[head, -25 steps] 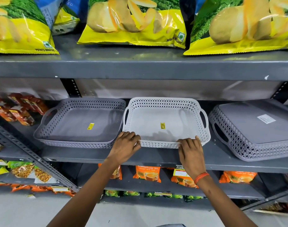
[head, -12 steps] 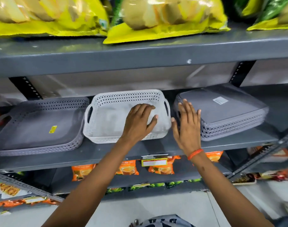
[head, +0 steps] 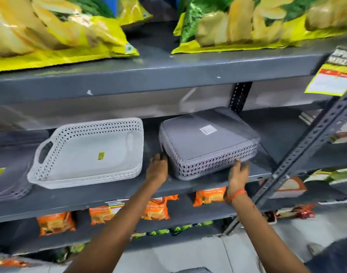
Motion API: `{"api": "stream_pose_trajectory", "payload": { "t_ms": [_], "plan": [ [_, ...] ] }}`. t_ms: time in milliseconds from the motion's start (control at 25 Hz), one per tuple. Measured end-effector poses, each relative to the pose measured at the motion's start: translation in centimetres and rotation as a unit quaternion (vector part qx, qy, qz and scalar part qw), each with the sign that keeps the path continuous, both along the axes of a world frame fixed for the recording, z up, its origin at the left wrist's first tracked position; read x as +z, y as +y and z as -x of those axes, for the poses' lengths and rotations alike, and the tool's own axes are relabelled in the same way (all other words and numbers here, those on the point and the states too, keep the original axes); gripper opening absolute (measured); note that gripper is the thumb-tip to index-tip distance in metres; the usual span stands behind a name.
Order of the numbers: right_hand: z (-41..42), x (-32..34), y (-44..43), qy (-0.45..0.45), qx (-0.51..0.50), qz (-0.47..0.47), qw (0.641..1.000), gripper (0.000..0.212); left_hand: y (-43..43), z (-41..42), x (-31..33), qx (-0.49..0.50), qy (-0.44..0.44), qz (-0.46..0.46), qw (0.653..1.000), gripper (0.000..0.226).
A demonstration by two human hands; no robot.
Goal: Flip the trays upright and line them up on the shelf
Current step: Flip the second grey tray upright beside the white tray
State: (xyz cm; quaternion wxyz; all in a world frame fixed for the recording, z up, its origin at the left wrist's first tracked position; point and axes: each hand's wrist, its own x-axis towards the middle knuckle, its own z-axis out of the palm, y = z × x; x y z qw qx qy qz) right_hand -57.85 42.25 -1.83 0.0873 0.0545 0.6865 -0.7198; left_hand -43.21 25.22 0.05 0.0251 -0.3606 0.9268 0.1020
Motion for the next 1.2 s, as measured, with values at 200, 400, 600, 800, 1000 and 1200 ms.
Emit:
{"api": "stream_pose_trajectory", "payload": {
  "t_ms": [200,400,600,800,1000,1200],
  "plan": [
    [0.9,2.3,0.3,-0.043,-0.007,0.199,0.979,0.037,0.1,0.1,0.6,-0.097,0.08,0.017,0.992,0.028],
    [2.8,3.7,-1.0,0.13,0.073,0.131,0.98,0.042,4.5,1.7,4.9,-0.065,0.222,0.167,0.958,0.032],
    [3.3,0.5,-3.3,0.367,0.367,-0.293,0.803,0.051,4.7,2.9,7.8,0.094,0.478,-0.098,0.868,0.04],
    [4.0,1.5,-4.0,0.423,0.396,-0.442,0.685,0.069,0.6,2.7,5.4,0.205,0.497,-0.244,0.807,0.034],
    [3.6,0.9,-4.9,0.519,0.294,-0.445,0.668,0.068,-3.1,3.3,2.5,0.252,0.42,-0.284,0.824,0.046],
    [2.3,1.0,-5.4,0.559,0.185,-0.44,0.678,0.061,-1.5,4.6,3.2,0.352,0.49,-0.325,0.728,0.022]
  ]
}}
